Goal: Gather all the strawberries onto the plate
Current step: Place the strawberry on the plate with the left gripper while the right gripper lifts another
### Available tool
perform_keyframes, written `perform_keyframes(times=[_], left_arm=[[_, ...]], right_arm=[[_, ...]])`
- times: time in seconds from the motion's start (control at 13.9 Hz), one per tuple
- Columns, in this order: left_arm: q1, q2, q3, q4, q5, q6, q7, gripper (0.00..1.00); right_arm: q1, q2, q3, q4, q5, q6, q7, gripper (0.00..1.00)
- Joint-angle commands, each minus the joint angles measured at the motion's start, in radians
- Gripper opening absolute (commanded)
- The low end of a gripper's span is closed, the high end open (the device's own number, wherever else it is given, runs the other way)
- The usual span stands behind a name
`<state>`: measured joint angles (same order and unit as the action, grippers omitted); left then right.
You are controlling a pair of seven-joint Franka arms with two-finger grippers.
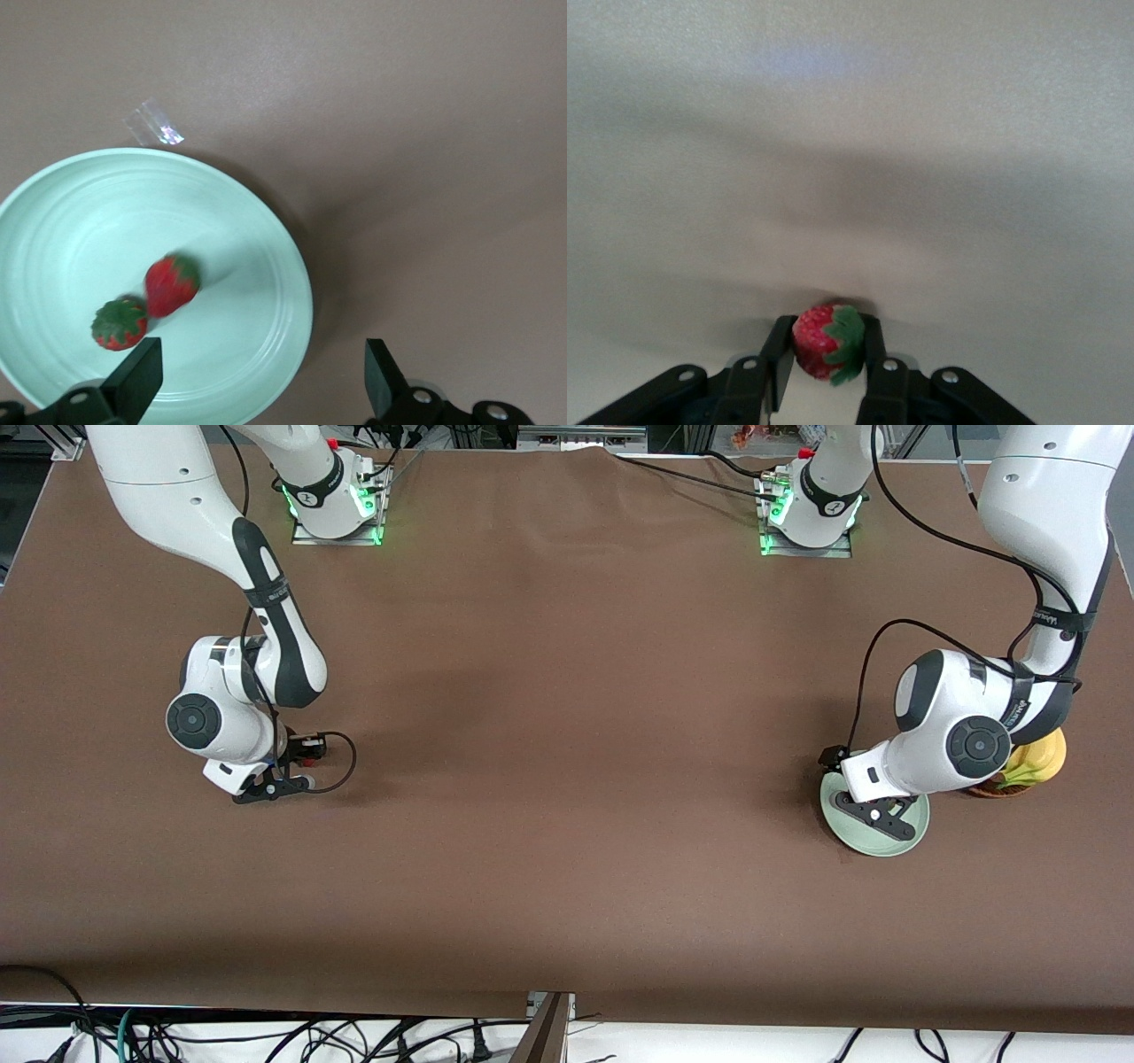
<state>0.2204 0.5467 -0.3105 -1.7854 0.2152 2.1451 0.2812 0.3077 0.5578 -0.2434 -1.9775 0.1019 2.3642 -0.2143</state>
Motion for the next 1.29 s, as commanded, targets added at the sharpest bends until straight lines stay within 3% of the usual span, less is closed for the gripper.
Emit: perform_keyframes(times=[0.0,0.14,0.29,0.79,1.01,1.22], left_arm=[[-0.006,0.001,0.001,0.024,-0.023,-0.01,0.006,1.0],[-0.007,-0.001,0.001,0.029,-0.023,-0.011,0.004,1.0],[-0.009,0.001,0.001,0.027,-0.023,-0.011,0.006,1.0],[-0.012,0.004,-0.001,0.027,-0.023,-0.011,0.006,1.0],[-0.023,0.006,-0.009,0.029,-0.04,-0.007,-0.003,1.0],[-0.062,0.006,-0.013,0.032,-0.131,-0.004,-0.049,1.0]], right_arm=[[0.004,-0.026,0.025,0.012,0.041,0.012,-0.005,0.23],[0.016,0.019,0.062,0.121,0.131,0.009,0.007,0.23],[0.046,0.112,0.108,0.269,0.189,0.009,0.147,0.23],[0.338,0.416,0.113,0.759,0.183,0.012,0.827,0.23],[0.444,0.484,0.113,0.899,0.185,0.02,0.989,0.23],[0.559,0.56,0.115,0.98,0.185,0.126,1.027,0.24]])
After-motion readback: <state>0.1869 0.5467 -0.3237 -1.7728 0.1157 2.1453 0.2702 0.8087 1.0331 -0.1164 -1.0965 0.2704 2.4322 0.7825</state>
